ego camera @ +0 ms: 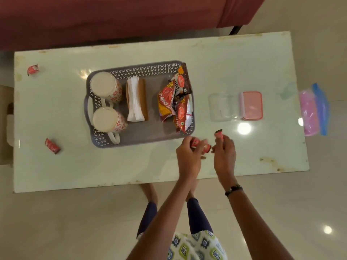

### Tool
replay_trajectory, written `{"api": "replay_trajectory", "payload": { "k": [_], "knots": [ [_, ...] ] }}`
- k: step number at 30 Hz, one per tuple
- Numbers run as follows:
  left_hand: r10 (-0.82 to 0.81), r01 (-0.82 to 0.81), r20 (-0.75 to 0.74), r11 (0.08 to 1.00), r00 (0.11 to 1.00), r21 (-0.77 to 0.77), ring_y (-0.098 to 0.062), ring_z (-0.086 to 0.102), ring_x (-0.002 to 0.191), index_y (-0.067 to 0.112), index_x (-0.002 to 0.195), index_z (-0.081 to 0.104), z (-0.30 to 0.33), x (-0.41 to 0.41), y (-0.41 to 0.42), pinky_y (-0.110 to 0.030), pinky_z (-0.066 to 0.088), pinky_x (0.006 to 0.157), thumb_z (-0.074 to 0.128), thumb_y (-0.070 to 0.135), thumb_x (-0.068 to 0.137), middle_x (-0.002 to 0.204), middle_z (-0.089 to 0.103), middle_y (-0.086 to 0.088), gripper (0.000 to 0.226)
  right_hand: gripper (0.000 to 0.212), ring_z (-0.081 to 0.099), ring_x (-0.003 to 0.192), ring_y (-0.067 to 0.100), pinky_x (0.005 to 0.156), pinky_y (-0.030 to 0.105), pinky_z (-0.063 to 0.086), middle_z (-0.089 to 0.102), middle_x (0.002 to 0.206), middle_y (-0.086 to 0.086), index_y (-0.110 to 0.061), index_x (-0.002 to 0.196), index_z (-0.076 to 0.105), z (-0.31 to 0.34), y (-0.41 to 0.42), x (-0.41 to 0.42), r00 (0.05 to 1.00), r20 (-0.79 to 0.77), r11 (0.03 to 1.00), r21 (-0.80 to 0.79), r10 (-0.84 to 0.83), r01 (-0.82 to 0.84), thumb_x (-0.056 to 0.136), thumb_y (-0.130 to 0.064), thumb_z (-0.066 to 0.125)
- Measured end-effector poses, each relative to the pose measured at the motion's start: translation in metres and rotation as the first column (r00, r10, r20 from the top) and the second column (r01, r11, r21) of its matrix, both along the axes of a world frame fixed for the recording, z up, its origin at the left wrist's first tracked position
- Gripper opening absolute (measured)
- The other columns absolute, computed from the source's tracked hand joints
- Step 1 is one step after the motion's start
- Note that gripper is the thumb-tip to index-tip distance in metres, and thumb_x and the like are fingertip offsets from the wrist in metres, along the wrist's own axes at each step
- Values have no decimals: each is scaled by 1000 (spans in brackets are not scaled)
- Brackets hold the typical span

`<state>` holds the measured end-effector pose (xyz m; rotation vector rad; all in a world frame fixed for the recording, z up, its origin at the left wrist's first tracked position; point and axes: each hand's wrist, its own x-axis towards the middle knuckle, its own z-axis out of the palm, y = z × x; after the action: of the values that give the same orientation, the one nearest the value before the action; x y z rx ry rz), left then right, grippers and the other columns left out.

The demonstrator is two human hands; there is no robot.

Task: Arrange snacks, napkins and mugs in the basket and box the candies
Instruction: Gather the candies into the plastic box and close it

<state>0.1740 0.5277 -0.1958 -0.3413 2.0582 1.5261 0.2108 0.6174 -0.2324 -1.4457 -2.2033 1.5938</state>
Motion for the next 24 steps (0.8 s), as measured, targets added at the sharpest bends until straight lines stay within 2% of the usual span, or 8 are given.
{"api": "replay_trajectory", "payload": {
  "k": [2, 4, 6, 10, 15, 17, 20, 24],
  "knots": [
    [10, -7, -89, 999, 996, 33, 3, 60, 62, 7, 84, 58, 8, -18, 27, -19, 56, 61, 67, 22, 83, 72, 59, 5, 18, 33, 62, 78, 22, 69, 20, 53, 57, 104, 11, -8, 110, 62, 1, 32, -13, 999, -8, 986, 163, 44, -42, 99, -32, 40],
    [17, -13, -149, 1000, 989, 28, -7, 63, 72, 3, 87, 61, 8, -35, 50, -25, 55, 68, 66, 19, 83, 78, 65, -4, 17, 31, 64, 80, 23, 70, 24, 55, 60, 101, 15, -6, 108, 64, 0, 59, -31, 996, -27, 966, 248, 81, -72, 98, -28, 45],
    [10, -19, -214, 999, 977, -40, -18, 63, 75, 3, 90, 63, 2, -46, 68, -27, 51, 67, 64, 16, 85, 84, 69, -10, 14, 27, 66, 80, 23, 71, 26, 57, 63, 98, 15, -5, 105, 65, -2, 79, -48, 992, -45, 959, 267, 114, -98, 95, -25, 50],
    [-16, -23, -285, 991, 958, -133, -13, 55, 67, 3, 91, 65, -13, -56, 91, -20, 38, 55, 60, 13, 86, 81, 69, -8, 12, 32, 69, 87, 27, 79, 42, 58, 67, 109, 15, -5, 114, 61, -4, 95, -54, 994, 11, 975, 193, 106, -106, 92, -27, 55],
    [17, -59, -332, 991, 943, -117, -15, 62, 78, 2, 102, 65, -15, -60, 119, -5, 40, 61, 58, 10, 88, 93, 72, -13, 17, 24, 69, 84, 16, 73, 28, 60, 67, 106, 10, -6, 116, 60, -5, 91, -23, 997, -74, 994, 105, 17, -9, 96, -13, 49],
    [-7, -20, -298, 996, 954, -87, -19, 66, 92, 2, 108, 63, -16, -65, 127, -3, 44, 74, 58, 8, 88, 103, 71, -14, 22, 24, 69, 85, 15, 71, 21, 59, 66, 107, 8, -6, 116, 60, -5, 92, -17, 997, -77, 995, 93, 32, -25, 96, -10, 48],
    [-70, 55, -219, 996, 973, -75, -21, 62, 113, 4, 118, 59, -19, -64, 125, -25, 49, 95, 56, 5, 88, 120, 66, -13, 30, 24, 68, 85, 14, 70, 19, 58, 66, 107, 8, -7, 115, 60, -3, 96, -18, 994, -97, 995, 98, 43, -34, 96, -8, 46],
    [-14, -7, -231, 996, 973, -90, -18, 64, 108, 7, 114, 61, -11, -54, 100, -33, 53, 94, 52, 7, 90, 116, 68, -8, 25, 21, 68, 83, 12, 69, 22, 59, 67, 106, 7, -9, 111, 61, 12, 94, -35, 989, -136, 992, 117, 57, -41, 96, -9, 46]
  ]
}}
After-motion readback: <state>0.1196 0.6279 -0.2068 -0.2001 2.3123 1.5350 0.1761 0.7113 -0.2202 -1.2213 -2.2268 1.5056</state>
